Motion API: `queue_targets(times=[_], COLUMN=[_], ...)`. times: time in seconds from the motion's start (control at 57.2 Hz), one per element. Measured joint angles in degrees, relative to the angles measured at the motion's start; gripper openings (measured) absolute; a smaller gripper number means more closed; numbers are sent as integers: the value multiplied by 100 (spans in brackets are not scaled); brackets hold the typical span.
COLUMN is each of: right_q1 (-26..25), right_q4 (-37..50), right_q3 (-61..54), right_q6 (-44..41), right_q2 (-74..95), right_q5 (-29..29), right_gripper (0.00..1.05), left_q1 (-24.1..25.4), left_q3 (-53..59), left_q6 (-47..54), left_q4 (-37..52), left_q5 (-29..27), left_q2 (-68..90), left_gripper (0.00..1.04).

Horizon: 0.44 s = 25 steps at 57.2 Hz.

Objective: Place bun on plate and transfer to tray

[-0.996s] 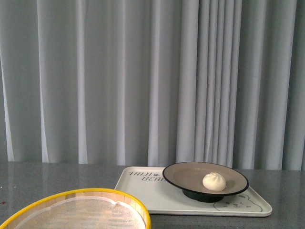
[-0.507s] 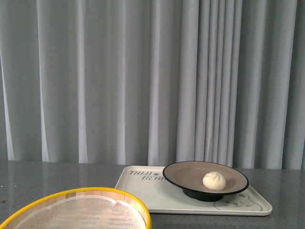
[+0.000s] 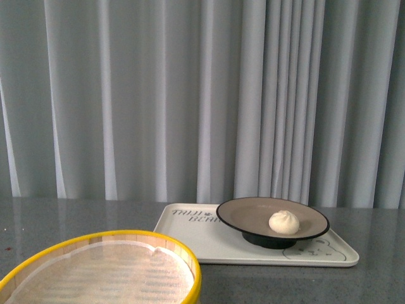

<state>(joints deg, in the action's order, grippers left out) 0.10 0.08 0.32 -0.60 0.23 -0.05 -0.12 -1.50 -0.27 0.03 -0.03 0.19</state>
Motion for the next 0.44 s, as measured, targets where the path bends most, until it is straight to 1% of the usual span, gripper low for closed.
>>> queue_targets(times=[0.437], right_q1=[0], right_q4=[0], right_q3=[0], right_q6=[0], right_q2=[0], right_q5=[0], right_gripper=[96], left_q1=[0], left_q3=[0], left_q6=[0], left_q4=[0], left_q5=[0], left_q2=[0], left_gripper=[98])
